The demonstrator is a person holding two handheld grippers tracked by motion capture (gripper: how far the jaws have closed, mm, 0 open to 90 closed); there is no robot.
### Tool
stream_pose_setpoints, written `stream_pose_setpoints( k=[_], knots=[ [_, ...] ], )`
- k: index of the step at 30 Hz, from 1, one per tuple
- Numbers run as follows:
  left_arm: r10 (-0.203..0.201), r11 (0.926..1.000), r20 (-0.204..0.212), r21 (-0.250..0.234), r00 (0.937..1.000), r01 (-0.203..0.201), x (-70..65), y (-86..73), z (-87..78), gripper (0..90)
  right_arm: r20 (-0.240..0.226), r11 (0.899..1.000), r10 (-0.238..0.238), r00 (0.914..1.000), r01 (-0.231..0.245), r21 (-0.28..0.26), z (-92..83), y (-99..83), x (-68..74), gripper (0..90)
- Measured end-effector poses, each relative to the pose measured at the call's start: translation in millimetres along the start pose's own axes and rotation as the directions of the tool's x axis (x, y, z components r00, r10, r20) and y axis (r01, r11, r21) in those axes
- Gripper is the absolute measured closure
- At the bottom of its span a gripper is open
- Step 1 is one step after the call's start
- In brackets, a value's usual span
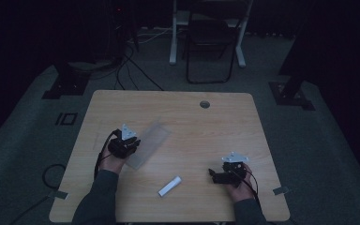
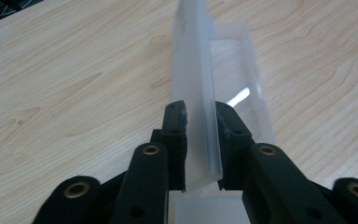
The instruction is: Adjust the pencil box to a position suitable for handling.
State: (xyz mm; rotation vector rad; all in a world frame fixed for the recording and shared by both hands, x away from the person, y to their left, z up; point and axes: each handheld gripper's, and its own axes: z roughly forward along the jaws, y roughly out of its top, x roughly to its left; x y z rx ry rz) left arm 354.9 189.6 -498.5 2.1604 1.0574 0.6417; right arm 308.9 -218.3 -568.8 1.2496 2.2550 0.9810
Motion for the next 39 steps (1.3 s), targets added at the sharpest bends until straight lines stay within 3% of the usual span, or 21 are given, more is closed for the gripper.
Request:
stream_pose_setpoints(
  k=[11,14,30,39],
  knots=[
    [0.049,0.9987,0.01,-0.013,0.9987,-0.049,-11.2,-9.5,-12.6,79.7,0.0,1.0,0.001,1.0,-0.001,-0.002,0.1,0.0,0.1,11.5],
    [0.06,0.9982,-0.004,-0.01,0.9982,-0.06,-14.6,-13.7,-18.4,79.8,-0.001,1.0,0.0,1.0,0.0,-0.002,0.3,0.1,0.1,11.5],
    [0.028,0.999,-0.048,-0.035,0.9985,-0.029,-13.3,-25.9,-33.8,73.3,-0.001,1.0,0.001,1.0,-0.001,-0.002,0.3,0.1,0.1,11.5],
    [0.028,0.9978,-0.033,-0.059,0.9991,-0.03,-17.0,-25.0,-37.0,68.8,-0.001,1.0,0.0,1.0,0.0,-0.002,0.4,0.1,0.0,11.5]
  ],
)
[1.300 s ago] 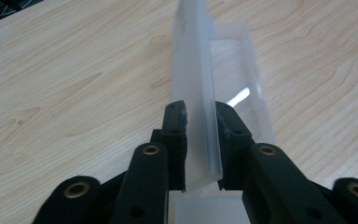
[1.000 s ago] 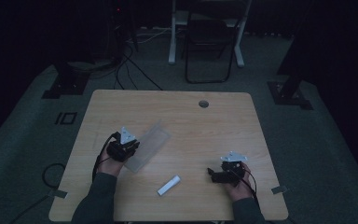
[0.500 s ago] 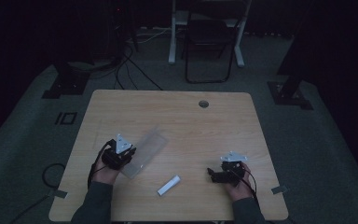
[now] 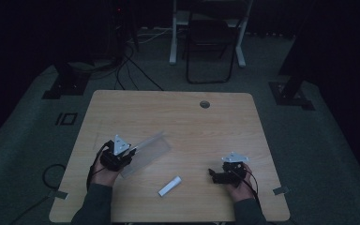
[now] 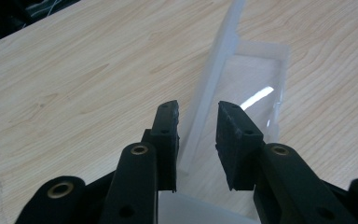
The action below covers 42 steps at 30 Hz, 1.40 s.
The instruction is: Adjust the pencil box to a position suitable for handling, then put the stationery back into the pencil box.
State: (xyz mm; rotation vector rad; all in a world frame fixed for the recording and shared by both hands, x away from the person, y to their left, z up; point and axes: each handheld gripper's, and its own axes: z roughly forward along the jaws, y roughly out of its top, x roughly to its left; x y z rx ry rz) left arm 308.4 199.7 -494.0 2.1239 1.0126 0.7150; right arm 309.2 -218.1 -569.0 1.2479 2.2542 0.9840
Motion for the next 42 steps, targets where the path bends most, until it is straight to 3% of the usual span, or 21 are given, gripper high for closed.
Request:
stream_pose_setpoints(
  k=[13,21,30,36,42],
  knots=[
    [0.003,0.9993,-0.006,-0.037,1.0,-0.004,-5.0,2.9,-6.1,61.0,0.0,1.0,0.001,1.0,-0.001,0.0,0.0,0.0,0.1,11.5],
    [0.004,0.9925,0.005,-0.123,1.0,-0.003,-15.5,8.8,-19.2,58.0,0.0,1.0,0.0,1.0,0.0,0.0,0.0,0.0,0.0,11.5],
    [0.048,0.9884,0.054,-0.146,0.9974,-0.04,-36.2,16.5,-25.1,58.2,0.0,1.0,0.0,1.0,0.0,0.0,0.0,0.0,0.0,11.5],
    [0.08,0.9884,0.091,-0.136,0.9927,-0.067,-51.0,16.7,-26.9,58.0,0.0,1.0,0.0,1.0,0.0,0.0,0.0,0.0,0.0,11.5],
    [0.089,0.987,0.124,-0.145,0.9883,-0.07,-61.6,16.7,-28.4,58.1,0.0,1.0,0.0,1.0,0.0,0.0,0.0,0.0,0.0,11.6]
  ],
)
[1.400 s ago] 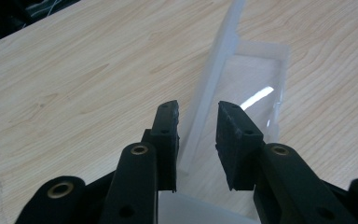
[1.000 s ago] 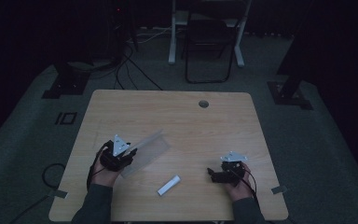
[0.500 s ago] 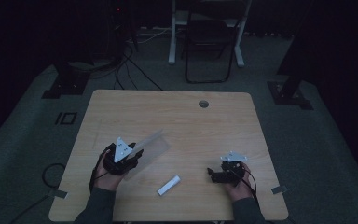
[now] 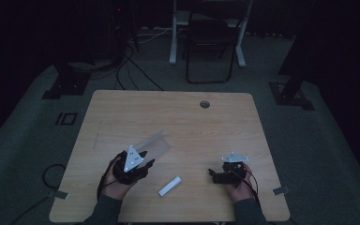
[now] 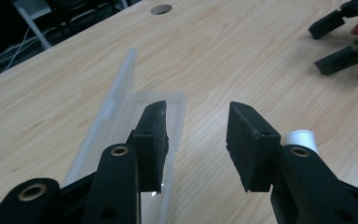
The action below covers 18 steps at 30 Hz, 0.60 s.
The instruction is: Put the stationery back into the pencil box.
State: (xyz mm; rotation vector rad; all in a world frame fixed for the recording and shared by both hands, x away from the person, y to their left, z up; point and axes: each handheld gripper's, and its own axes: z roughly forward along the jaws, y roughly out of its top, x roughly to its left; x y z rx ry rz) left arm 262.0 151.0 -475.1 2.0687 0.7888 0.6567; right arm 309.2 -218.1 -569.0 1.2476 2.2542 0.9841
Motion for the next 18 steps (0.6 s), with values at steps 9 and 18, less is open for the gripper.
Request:
stream_pose_setpoints(
  k=[9,18],
  knots=[
    [-0.022,0.9998,0.043,0.002,0.9988,0.021,-11.6,-4.7,4.4,56.5,0.0,1.0,0.0,1.0,0.0,0.0,0.0,0.0,0.0,11.5],
    [-0.023,0.9994,0.087,0.028,0.9959,0.021,-21.8,-11.7,9.1,55.9,0.0,1.0,0.0,1.0,0.0,0.0,0.0,0.0,0.0,11.5]
  ],
)
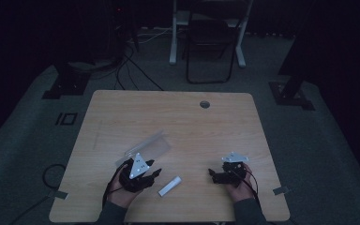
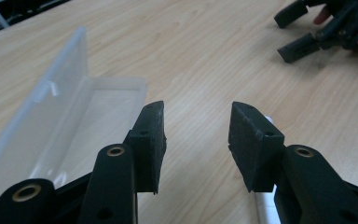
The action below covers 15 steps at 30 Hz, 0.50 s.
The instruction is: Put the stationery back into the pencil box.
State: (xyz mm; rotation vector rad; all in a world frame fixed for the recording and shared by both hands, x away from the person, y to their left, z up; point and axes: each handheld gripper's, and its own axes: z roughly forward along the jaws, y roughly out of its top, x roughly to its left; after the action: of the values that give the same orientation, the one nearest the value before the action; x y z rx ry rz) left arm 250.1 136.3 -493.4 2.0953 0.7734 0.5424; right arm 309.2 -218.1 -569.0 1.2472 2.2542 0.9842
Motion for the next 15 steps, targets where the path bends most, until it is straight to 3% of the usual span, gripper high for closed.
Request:
stream_pose_setpoints(
  k=[10,15],
  knots=[
    [0.0,1.0,0.027,0.008,0.9996,0.0,-10.0,-5.6,5.1,56.1,0.0,1.0,0.001,1.0,-0.001,0.001,0.0,0.0,0.1,11.5],
    [0.011,0.9996,0.062,0.027,0.998,-0.013,-18.4,-11.0,12.9,56.1,0.0,1.0,0.001,1.0,-0.001,0.0,0.0,0.0,0.1,11.5]
  ],
)
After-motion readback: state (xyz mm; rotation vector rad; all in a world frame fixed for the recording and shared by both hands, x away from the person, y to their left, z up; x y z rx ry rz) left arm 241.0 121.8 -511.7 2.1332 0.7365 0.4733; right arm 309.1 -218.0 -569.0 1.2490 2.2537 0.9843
